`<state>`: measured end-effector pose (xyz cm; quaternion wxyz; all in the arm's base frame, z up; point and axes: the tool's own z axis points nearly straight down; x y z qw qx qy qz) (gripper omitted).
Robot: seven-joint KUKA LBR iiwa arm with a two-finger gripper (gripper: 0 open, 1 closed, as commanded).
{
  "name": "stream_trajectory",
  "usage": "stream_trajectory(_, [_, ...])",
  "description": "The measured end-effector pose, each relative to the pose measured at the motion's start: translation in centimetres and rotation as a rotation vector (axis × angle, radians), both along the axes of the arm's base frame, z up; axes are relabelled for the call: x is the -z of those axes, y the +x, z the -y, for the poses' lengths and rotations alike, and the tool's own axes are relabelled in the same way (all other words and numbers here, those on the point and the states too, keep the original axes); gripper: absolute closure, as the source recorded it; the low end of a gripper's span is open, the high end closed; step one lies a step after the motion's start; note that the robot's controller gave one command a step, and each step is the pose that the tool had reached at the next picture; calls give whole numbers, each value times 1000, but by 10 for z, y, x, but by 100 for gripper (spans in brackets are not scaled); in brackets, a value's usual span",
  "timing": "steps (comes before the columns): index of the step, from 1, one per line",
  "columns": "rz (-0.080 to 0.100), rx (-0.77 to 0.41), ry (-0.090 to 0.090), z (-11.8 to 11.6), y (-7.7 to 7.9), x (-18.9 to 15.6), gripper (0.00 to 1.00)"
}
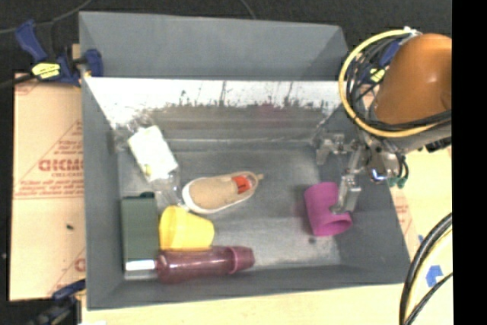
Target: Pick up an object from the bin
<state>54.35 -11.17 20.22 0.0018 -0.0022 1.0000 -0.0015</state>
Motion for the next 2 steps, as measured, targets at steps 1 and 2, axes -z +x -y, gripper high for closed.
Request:
stream_trajectory(1, [0,-1,0,0,0,0,0])
stream_trajectory(2, [3,-141,-1,-10,-10,50,0])
